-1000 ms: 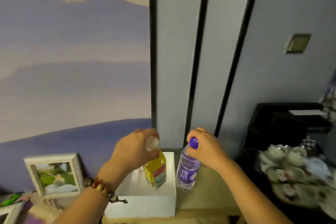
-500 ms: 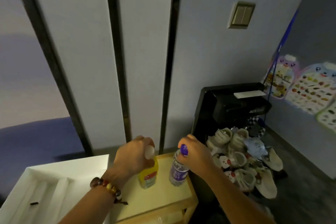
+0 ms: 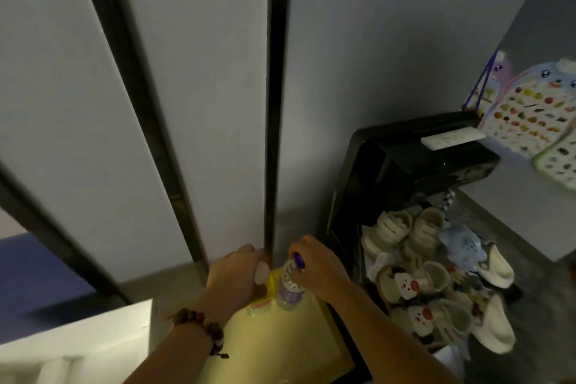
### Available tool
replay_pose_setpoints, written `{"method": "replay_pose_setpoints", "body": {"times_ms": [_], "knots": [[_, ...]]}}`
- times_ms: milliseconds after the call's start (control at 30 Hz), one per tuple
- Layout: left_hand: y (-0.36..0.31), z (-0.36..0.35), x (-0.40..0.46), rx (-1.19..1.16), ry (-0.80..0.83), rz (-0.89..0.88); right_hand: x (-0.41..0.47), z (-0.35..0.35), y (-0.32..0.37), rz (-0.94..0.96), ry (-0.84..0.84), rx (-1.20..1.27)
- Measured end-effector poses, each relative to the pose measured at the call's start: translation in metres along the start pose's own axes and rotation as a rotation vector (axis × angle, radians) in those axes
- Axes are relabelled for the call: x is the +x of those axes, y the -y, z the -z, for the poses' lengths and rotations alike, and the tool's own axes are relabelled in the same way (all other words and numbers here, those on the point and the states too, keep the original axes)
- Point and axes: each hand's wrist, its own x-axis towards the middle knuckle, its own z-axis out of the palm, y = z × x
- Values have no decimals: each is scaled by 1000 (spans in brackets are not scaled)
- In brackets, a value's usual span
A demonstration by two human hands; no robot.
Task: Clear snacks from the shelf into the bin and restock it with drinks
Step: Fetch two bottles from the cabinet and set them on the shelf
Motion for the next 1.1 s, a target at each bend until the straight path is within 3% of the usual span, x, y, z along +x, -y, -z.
{"method": "replay_pose_setpoints", "body": {"times_ms": [533, 800, 967, 1100], "knots": [[1, -29, 31, 20, -62, 56, 35, 4, -14, 168, 97, -152], [-6, -39, 21, 24, -113, 119, 27, 3, -19, 143, 119, -196], [-10, -20, -3, -25, -202, 158, 21, 23, -13, 177, 18, -191], [-5, 11, -64, -128, -336, 279, 14, 37, 17, 353, -46, -230]]}}
